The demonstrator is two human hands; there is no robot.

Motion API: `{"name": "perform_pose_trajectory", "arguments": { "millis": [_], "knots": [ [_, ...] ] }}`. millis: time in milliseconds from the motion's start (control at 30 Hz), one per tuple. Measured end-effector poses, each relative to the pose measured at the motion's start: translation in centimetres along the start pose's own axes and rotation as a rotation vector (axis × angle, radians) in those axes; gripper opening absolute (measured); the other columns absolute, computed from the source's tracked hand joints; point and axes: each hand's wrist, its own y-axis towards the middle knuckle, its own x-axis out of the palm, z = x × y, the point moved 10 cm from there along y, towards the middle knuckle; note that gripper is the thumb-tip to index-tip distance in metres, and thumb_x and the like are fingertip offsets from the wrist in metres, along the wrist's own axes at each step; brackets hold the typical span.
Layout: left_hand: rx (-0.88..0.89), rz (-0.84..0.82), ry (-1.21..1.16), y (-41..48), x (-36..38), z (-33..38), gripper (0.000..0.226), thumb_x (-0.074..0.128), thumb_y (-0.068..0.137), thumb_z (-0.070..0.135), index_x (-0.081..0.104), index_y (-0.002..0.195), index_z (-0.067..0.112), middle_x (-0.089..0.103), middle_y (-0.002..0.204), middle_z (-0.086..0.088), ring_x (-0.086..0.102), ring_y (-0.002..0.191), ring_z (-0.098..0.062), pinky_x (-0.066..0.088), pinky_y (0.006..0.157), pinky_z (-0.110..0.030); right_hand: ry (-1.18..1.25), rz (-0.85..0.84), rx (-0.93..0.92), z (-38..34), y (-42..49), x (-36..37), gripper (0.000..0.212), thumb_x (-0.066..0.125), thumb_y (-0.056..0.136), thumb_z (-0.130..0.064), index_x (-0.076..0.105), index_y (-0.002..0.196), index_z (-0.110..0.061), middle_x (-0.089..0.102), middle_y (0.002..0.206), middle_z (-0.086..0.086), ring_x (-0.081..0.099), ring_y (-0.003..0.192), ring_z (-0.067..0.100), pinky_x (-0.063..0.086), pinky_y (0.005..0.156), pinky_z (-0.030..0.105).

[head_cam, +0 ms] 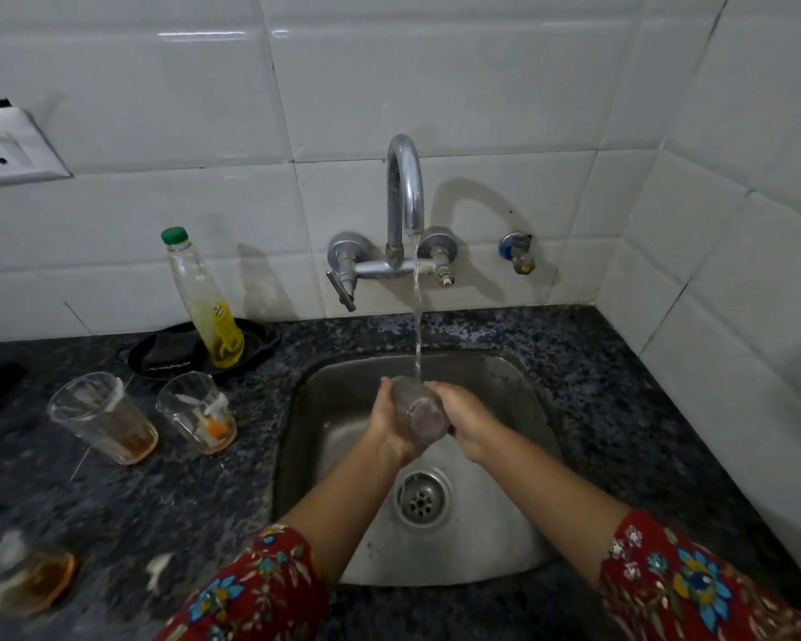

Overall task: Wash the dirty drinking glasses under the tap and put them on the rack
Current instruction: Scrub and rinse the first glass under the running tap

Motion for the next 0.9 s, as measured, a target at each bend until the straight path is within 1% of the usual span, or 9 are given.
{"name": "perform_pose_trajectory", "arguments": {
  "millis": [133,267,333,433,500,567,700,833,900],
  "knots": [
    [0.085,0.097,-0.235,1.6,-0.4,1.6,0.070,0.035,0.096,0.061,0.058,0.127,0.003,0.064,0.119,-0.020,0.060,0.113,-0.033,0.049,0.085,-0.045,-0.213,0.101,-0.084,-2.2,0.7,0.2,0.048,0.024,0.103,-0.037,0.058,0.114,-0.006,0.063,0.113,0.010,0.059,0.100,0.023,0.042,0.087,0.030],
    [0.148,0.095,-0.344,1.9,1.2,3.7,0.076,0.031,0.094,0.065,0.055,0.130,0.003,0.063,0.120,-0.019,0.060,0.110,-0.034,0.049,0.088,-0.043,-0.616,0.307,-0.575,-8.5,-0.7,1.5,0.045,0.023,0.103,-0.035,0.060,0.113,-0.010,0.066,0.108,0.010,0.061,0.096,0.023,0.043,0.077,0.028],
    [0.156,0.004,-0.419,1.7,2.3,4.7,0.072,0.035,0.095,0.062,0.053,0.130,0.001,0.062,0.109,-0.023,0.059,0.097,-0.037,0.049,0.079,-0.044,-0.774,0.217,-0.800,-10.3,-1.1,3.3,0.039,0.027,0.102,-0.032,0.056,0.122,-0.015,0.063,0.118,0.007,0.059,0.108,0.022,0.046,0.086,0.030],
    [0.102,-0.084,-0.404,0.8,2.9,5.2,0.072,0.037,0.095,0.059,0.049,0.135,0.001,0.058,0.117,-0.027,0.055,0.106,-0.040,0.043,0.087,-0.047,-1.089,0.000,-1.063,-9.7,-2.3,5.3,0.048,0.031,0.102,-0.031,0.026,0.148,-0.019,0.034,0.151,0.006,0.033,0.138,0.019,0.027,0.114,0.034],
    [0.081,-0.060,-0.254,0.2,2.2,5.2,0.077,0.030,0.095,0.064,0.049,0.136,0.001,0.054,0.133,-0.024,0.047,0.128,-0.036,0.036,0.101,-0.046,-1.370,-0.053,-1.252,-7.6,-3.3,4.8,0.058,0.030,0.102,-0.033,0.003,0.152,-0.020,0.005,0.161,0.001,0.003,0.148,0.015,0.006,0.120,0.032],
    [0.073,-0.017,-0.199,0.2,1.5,5.3,0.081,0.028,0.095,0.065,0.046,0.138,-0.002,0.051,0.138,-0.023,0.046,0.132,-0.033,0.039,0.099,-0.045,-1.585,-0.101,-1.350,-5.3,-3.6,3.6,0.063,0.030,0.099,-0.028,-0.004,0.151,-0.019,-0.007,0.161,-0.001,-0.007,0.148,0.016,0.004,0.120,0.033],
    [0.099,0.000,-0.205,0.7,1.2,4.8,0.078,0.032,0.096,0.062,0.046,0.136,-0.003,0.062,0.114,-0.024,0.062,0.102,-0.032,0.053,0.082,-0.042,-1.296,-0.095,-1.288,-6.3,-4.4,1.6,0.075,0.035,0.082,0.008,0.016,0.151,-0.016,0.013,0.159,-0.002,0.010,0.146,0.008,0.023,0.117,0.027],
    [0.056,-0.040,-0.119,0.8,2.3,3.8,0.080,0.033,0.093,0.066,0.048,0.134,0.000,0.060,0.120,-0.024,0.053,0.124,-0.034,0.045,0.092,-0.046,-0.734,0.009,-1.075,-8.6,-4.9,-0.5,0.068,0.041,0.082,0.012,0.038,0.144,-0.015,0.040,0.148,0.002,0.037,0.137,0.011,0.032,0.113,0.026],
    [0.053,-0.016,-0.076,1.1,2.1,3.7,0.078,0.042,0.089,0.067,0.049,0.134,0.004,0.059,0.124,-0.024,0.054,0.121,-0.038,0.047,0.086,-0.053,-0.709,-0.011,-0.897,-8.6,-4.6,-0.1,0.067,0.050,0.082,0.005,0.035,0.145,-0.014,0.042,0.146,0.006,0.042,0.134,0.017,0.036,0.108,0.024]
  ]
}}
